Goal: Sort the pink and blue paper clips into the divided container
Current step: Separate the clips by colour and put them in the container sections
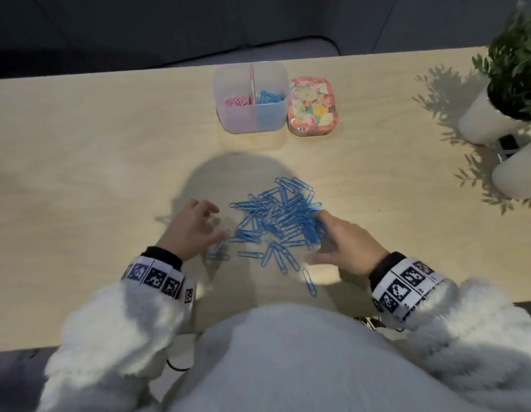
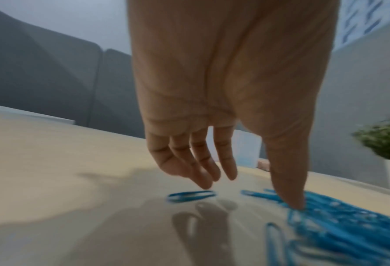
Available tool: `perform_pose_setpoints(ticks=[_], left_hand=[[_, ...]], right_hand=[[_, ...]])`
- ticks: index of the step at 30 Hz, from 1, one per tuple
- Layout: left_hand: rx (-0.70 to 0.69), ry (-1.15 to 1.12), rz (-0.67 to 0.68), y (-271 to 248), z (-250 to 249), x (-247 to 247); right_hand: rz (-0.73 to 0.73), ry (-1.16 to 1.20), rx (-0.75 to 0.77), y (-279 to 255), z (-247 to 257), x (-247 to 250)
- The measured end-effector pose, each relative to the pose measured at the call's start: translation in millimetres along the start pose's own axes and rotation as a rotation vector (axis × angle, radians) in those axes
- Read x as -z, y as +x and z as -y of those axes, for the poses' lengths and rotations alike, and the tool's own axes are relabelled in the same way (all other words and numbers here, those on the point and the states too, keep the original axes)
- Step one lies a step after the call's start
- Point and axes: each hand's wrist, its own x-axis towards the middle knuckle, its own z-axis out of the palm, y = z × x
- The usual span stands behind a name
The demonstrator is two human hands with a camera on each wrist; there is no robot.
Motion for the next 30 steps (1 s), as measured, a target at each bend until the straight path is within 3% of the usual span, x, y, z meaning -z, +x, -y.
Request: perform_pose_setpoints(ticks=[3,6,14,18,21,27,30], left_hand=[[0.045,-0.048,0.088,-19.9,17.1,0.4],[0.024,-0.08,0.081,-26.5,15.5,-11.8],[-0.016,-0.114,-0.014,4.7,-24.1,-28.5],[0.155,0.002,-0.219,6.8,-10.5,-13.6],[0.3,-0.02,-0.196,-2.6,3.6,-11.9],[0.122,-0.087,-0.209,10.5,-25.8,-30.2],[0.069,-0.09,-0.19,24.5,-40.2,-34.8]], right_hand=[[0.152,-0.03,0.091,-12.9,8.0,-19.4],[0.139,-0.046,0.117,-4.2,14.2,-24.2],[-0.156,0.025,0.097,50.5,19.6,-0.4],[-0.372,0.032,-0.083,77.1,-1.5,21.0],[-0.306,-0.05,-0.117,94.9,-5.4,26.2],[-0.246,-0.103,0.02,108.3,25.2,12.0],[-0.139,-0.157,0.072,106.4,41.1,7.3]])
